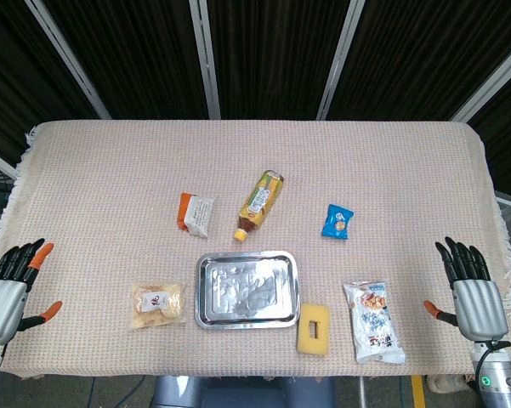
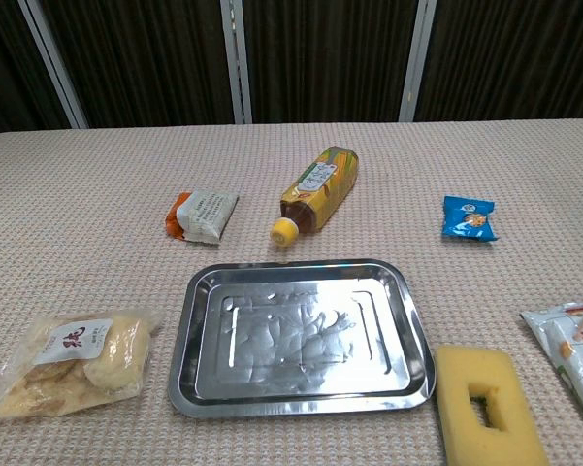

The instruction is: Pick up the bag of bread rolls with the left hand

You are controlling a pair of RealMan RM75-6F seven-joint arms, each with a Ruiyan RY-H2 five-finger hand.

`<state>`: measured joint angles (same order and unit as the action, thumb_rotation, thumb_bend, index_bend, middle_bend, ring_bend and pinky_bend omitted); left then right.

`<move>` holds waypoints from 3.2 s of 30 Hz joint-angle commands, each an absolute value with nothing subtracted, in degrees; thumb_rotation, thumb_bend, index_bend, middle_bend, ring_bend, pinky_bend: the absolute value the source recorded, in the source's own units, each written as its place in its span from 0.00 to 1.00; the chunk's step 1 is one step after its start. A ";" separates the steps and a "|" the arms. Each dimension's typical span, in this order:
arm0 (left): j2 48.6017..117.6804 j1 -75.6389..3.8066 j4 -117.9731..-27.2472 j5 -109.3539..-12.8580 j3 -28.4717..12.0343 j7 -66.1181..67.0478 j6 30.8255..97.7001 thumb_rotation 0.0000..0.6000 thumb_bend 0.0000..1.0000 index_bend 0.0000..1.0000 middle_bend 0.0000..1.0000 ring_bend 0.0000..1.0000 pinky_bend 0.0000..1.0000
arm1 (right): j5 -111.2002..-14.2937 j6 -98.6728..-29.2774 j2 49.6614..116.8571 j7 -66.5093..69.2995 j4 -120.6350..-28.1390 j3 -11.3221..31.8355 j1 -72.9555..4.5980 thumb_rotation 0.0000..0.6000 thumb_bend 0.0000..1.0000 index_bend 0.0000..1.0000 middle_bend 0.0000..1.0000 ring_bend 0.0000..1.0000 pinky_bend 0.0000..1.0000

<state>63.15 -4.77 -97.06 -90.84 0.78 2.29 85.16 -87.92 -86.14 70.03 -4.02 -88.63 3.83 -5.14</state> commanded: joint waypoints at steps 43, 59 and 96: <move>71.12 -16.22 -98.39 -90.86 3.07 8.67 62.39 1.00 0.07 0.05 0.00 0.00 0.00 | -87.50 -85.82 70.19 -3.50 -88.14 3.89 -5.37 1.00 0.00 0.01 0.00 0.00 0.00; 76.67 -23.15 -100.22 -76.76 -0.50 16.05 50.28 1.00 0.20 0.08 0.00 0.00 0.01 | -86.56 -85.44 70.17 -3.88 -88.01 3.96 -5.19 1.00 0.00 0.01 0.00 0.00 0.00; 83.50 -28.83 -101.03 -80.40 -8.87 6.46 58.39 1.00 0.42 0.49 0.26 0.28 0.50 | -86.80 -84.71 70.19 -3.53 -87.63 3.98 -5.79 1.00 0.00 0.01 0.00 0.00 0.00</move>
